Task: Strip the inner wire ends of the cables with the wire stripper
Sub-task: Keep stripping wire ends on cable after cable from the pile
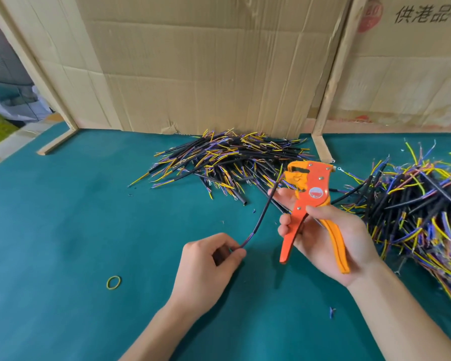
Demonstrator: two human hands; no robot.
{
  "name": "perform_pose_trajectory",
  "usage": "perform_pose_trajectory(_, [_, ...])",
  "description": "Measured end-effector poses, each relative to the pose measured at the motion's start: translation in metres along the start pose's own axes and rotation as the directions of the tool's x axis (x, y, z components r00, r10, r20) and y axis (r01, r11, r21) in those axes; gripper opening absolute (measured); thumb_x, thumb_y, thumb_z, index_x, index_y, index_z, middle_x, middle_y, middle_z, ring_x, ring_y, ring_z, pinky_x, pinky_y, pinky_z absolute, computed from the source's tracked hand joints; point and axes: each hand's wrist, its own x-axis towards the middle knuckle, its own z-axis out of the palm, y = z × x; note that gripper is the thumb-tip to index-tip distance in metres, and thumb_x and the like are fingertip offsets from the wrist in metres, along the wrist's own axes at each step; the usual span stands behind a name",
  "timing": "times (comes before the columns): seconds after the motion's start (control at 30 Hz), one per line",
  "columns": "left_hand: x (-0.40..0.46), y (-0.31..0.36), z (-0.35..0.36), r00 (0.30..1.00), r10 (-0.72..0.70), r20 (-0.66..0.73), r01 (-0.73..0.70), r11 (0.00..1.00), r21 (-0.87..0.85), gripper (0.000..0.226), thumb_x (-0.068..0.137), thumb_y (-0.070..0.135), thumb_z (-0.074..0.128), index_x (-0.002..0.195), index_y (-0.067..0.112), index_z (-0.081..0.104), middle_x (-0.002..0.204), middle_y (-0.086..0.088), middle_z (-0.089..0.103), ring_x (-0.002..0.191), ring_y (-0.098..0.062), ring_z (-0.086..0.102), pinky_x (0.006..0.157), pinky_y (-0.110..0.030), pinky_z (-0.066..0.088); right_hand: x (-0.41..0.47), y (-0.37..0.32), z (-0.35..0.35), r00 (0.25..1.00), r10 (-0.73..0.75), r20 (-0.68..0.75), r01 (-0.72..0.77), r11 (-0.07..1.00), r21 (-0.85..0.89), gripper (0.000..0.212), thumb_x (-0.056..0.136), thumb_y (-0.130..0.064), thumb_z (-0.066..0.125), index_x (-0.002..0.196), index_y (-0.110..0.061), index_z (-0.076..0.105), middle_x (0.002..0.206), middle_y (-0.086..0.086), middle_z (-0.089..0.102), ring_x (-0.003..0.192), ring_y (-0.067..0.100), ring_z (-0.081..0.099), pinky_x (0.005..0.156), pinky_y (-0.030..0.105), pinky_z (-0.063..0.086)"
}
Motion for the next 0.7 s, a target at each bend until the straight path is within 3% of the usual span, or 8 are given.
perform_pose_trajectory(0.13, [0.001, -0.003, -0.001, 0.999, 0.028, 0.031, -0.028, 0.999, 0.015, 0.019, 0.082, 0.021, 0.081, 0.069, 0.024, 0.068, 0.052, 0.012, 0.056, 0.047, -0.005, 0.044, 0.05, -0.011, 0.034, 0.001, -0.005, -0.006, 0.999, -0.029, -0.021, 0.029, 1.0, 0.002, 0.067, 0.077, -0.015, 0.067, 0.139, 0.005, 0.054, 0.145, 0.018, 0.057, 0.083, 0.025, 0.065, 0.079, 0.035, 0.057])
perform_pose_trajectory(0.27, [0.001, -0.003, -0.003, 0.993, 0.044, 0.11, -0.042, 0.999, -0.019, 0.021, 0.08, 0.034, 0.079, 0.066, 0.023, 0.066, 0.053, 0.012, 0.055, 0.048, -0.005, 0.044, 0.05, -0.012, 0.033, 0.002, -0.006, -0.005, 1.0, -0.02, 0.024, 0.02, 1.0, -0.016, 0.071, 0.074, -0.016, 0.079, 0.138, 0.005, 0.056, 0.147, 0.019, 0.054, 0.083, 0.024, 0.064, 0.08, 0.035, 0.056])
perform_pose_trajectory(0.33, [0.003, 0.0, -0.005, 0.987, 0.036, 0.158, -0.019, 0.994, -0.104, 0.027, 0.081, 0.05, 0.07, 0.072, 0.025, 0.068, 0.057, 0.011, 0.058, 0.049, -0.005, 0.044, 0.051, -0.018, 0.038, 0.003, -0.001, 0.0, 0.998, 0.002, 0.062, 0.0, 0.999, -0.032, 0.077, 0.071, -0.019, 0.083, 0.138, 0.007, 0.055, 0.148, 0.02, 0.053, 0.083, 0.024, 0.063, 0.079, 0.036, 0.056])
perform_pose_trajectory(0.4, [0.008, 0.002, -0.007, 0.985, -0.002, 0.173, 0.04, 0.974, -0.221, 0.03, 0.083, 0.057, 0.064, 0.086, 0.028, 0.072, 0.069, 0.006, 0.068, 0.06, -0.019, 0.057, 0.061, -0.033, 0.051, 0.004, 0.007, 0.007, 0.994, 0.033, 0.106, -0.029, 0.999, -0.035, 0.08, 0.071, -0.019, 0.082, 0.14, 0.007, 0.052, 0.149, 0.02, 0.052, 0.082, 0.025, 0.063, 0.078, 0.036, 0.056])
perform_pose_trajectory(0.43, [0.01, 0.003, -0.007, 0.985, -0.017, 0.169, 0.062, 0.963, -0.264, 0.029, 0.084, 0.055, 0.065, 0.093, 0.029, 0.073, 0.076, 0.003, 0.072, 0.068, -0.023, 0.064, 0.069, -0.038, 0.055, 0.004, 0.012, 0.011, 0.99, 0.054, 0.132, -0.05, 0.998, -0.029, 0.079, 0.072, -0.019, 0.081, 0.14, 0.007, 0.051, 0.149, 0.02, 0.051, 0.082, 0.025, 0.064, 0.078, 0.036, 0.056])
perform_pose_trajectory(0.5, [0.012, 0.002, -0.005, 0.989, -0.032, 0.145, 0.077, 0.944, -0.32, 0.02, 0.091, 0.042, 0.068, 0.1, 0.025, 0.074, 0.084, 0.003, 0.076, 0.077, -0.018, 0.071, 0.077, -0.033, 0.057, 0.005, 0.022, 0.019, 0.978, 0.099, 0.185, -0.095, 0.995, -0.034, 0.074, 0.075, -0.018, 0.079, 0.14, 0.007, 0.053, 0.15, 0.02, 0.051, 0.083, 0.026, 0.064, 0.079, 0.037, 0.056])
perform_pose_trajectory(0.6, [0.012, 0.0, -0.004, 0.988, -0.053, 0.142, 0.11, 0.898, -0.426, 0.009, 0.095, 0.025, 0.069, 0.095, 0.02, 0.076, 0.084, -0.004, 0.077, 0.073, -0.014, 0.07, 0.075, -0.03, 0.057, 0.005, 0.035, 0.029, 0.964, 0.155, 0.218, -0.135, 0.986, -0.102, 0.065, 0.078, -0.014, 0.075, 0.138, 0.002, 0.057, 0.146, 0.024, 0.052, 0.083, 0.029, 0.063, 0.079, 0.039, 0.055])
perform_pose_trajectory(0.7, [0.013, -0.003, -0.005, 0.987, -0.097, 0.13, 0.15, 0.843, -0.517, 0.012, 0.089, 0.029, 0.072, 0.099, 0.023, 0.076, 0.077, -0.01, 0.075, 0.065, -0.018, 0.065, 0.07, -0.037, 0.055, 0.006, 0.038, 0.03, 0.968, 0.168, 0.185, -0.143, 0.98, -0.138, 0.058, 0.079, -0.011, 0.068, 0.136, -0.002, 0.061, 0.142, 0.022, 0.053, 0.081, 0.031, 0.064, 0.077, 0.039, 0.055])
